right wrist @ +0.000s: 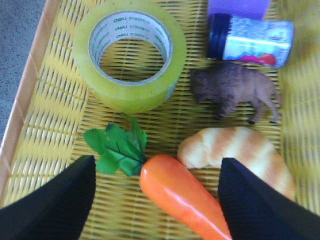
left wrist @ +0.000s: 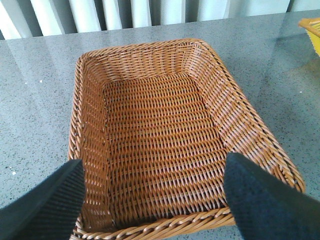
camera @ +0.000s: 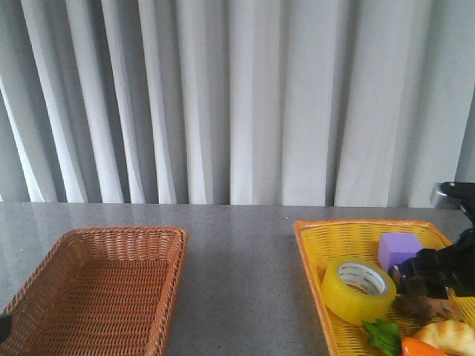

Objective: Transfer tape with both arms
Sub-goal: 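Lower the right gripper into the yellow tape roll's hole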

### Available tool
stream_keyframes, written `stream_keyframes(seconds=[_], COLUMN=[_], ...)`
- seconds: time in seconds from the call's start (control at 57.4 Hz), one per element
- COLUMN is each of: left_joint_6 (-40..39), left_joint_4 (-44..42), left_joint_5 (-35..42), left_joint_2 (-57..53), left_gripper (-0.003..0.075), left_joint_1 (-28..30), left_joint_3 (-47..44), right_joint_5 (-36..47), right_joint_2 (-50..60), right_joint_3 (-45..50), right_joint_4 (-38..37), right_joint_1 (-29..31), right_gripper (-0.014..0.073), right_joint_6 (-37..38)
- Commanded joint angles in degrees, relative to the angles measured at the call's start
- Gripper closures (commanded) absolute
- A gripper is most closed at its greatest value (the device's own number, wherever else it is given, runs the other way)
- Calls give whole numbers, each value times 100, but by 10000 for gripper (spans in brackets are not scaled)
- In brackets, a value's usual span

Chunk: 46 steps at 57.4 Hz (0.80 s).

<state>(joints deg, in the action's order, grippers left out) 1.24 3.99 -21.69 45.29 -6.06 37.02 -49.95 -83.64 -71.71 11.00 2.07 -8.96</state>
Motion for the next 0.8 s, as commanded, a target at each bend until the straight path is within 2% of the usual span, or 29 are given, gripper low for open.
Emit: stream_keyframes(seconds=[0.0, 0.435, 0.784], left_joint_6=[-2, -2, -2], left_joint_4=[43, 43, 43], left_joint_5=[431, 427, 414], left_joint_2=[-7, -7, -7], left_gripper=[158, 158, 158], left_joint_1=[-42, -42, -42], left_joint_3=[192, 192, 192], right_joint_5=[-167, -1064, -1111], right_joint_2=[-426, -2531, -3272], right_joint_3=[-734, -2839, -3337], right_joint_4=[175, 168, 365], right_joint_1=[28, 33, 33], right_gripper=[125, 222, 274], right_joint_6=[70, 707, 844])
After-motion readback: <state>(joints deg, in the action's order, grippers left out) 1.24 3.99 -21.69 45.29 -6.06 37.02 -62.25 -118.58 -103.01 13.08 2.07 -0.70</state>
